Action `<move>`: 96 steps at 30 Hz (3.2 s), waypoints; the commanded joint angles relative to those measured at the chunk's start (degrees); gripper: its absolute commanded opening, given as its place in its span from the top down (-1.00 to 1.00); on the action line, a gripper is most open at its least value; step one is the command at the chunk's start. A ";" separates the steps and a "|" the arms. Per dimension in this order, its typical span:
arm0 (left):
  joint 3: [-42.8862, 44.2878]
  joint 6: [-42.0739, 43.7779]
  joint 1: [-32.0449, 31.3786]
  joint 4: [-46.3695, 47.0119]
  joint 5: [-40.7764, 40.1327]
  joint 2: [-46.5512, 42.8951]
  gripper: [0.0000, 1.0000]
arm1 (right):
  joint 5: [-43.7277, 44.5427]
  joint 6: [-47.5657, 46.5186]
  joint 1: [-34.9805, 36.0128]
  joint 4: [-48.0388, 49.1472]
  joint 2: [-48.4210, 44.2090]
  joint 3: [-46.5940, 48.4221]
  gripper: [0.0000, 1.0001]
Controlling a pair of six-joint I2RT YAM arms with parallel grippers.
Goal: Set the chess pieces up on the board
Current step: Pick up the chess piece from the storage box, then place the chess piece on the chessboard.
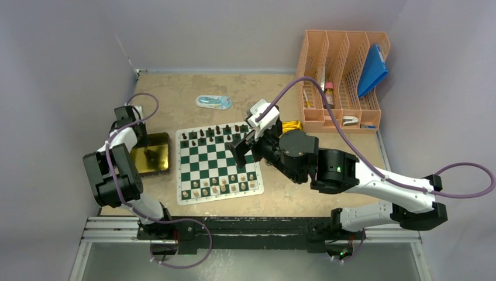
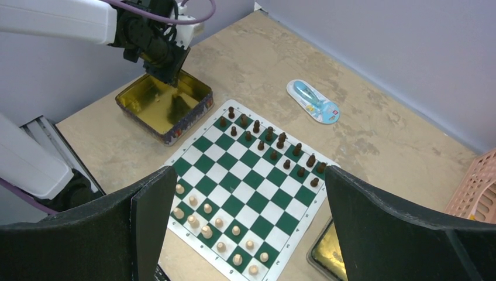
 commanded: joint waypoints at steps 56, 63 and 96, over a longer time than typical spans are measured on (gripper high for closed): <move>13.94 -16.46 -29.76 -10.98 65.57 -4.10 1.00 | -74.18 -69.58 -43.32 2.85 29.38 2.12 -0.22; 15.14 -17.09 -30.46 -10.89 66.76 -3.84 1.00 | -73.50 -77.18 -41.70 1.94 29.92 2.62 -0.05; 19.43 -18.02 -30.94 -10.91 68.89 -1.28 1.00 | -66.46 -84.96 -33.39 -4.82 30.06 3.67 0.19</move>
